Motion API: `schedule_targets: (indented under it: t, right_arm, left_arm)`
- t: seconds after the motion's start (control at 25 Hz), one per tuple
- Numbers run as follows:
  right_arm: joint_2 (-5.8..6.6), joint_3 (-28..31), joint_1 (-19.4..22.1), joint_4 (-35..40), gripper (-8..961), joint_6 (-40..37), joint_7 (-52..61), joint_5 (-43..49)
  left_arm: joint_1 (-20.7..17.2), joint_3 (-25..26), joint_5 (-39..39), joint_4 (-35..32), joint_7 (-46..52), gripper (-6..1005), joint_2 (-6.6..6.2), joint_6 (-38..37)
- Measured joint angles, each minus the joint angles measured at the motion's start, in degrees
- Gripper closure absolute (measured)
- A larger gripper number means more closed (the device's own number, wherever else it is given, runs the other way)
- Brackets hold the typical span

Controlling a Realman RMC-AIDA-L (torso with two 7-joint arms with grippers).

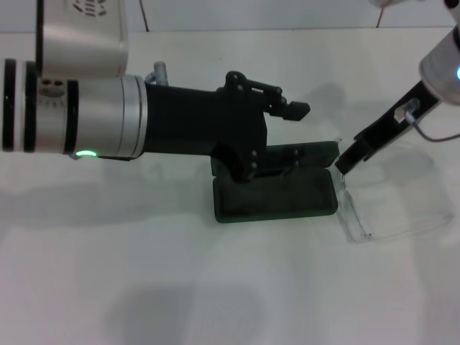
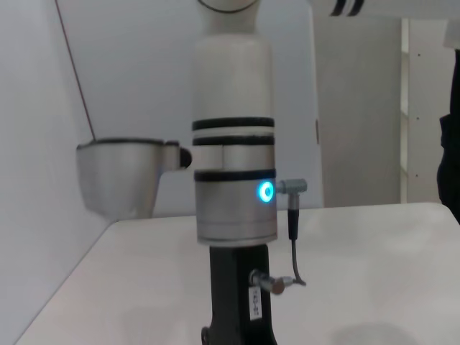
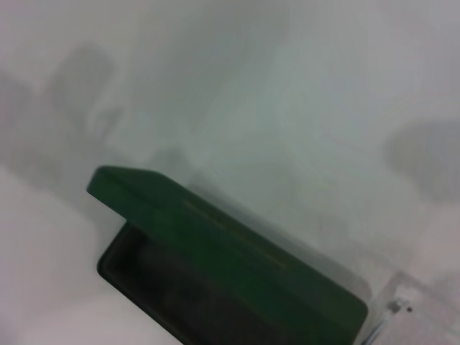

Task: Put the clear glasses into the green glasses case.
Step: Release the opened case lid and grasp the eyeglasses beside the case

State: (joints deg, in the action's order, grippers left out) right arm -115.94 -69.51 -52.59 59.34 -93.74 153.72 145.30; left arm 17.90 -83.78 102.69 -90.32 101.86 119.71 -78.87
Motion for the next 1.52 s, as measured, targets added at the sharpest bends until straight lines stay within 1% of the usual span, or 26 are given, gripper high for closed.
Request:
schedule_targets:
  t: [0.24,0.6,1.0,1.4,1.52]
  right_arm:
    - [-0.01,-2.0,-2.3,-6.8,469,3.4,0.2,0.0]
    - [-0.25,-4.1,-2.6,-9.9,477,6.2,0.6,-0.2]
    - [-0.26,-6.8,-2.1,-11.5,498,7.8,0.6,-1.7]
    - [-0.22,-6.9,-0.6,-11.7,519,8.2,0.4,-1.7]
    - [-0.15,-7.1,0.2,-11.0,611,8.5,-0.2,-1.7]
  left_arm:
    - [0.2,-0.3,-0.1,1.7,-2.4,527,-0.02,0.0]
    - [1.0,-0.4,-0.1,3.7,-3.3,533,-0.02,0.0]
    - [1.4,-0.4,-0.2,4.9,-3.3,545,0.04,0.0]
    - [1.4,-0.1,-0.4,5.2,-3.3,557,0.08,0.0]
    - [1.2,-0.1,-0.4,5.2,-3.3,561,0.08,0.0]
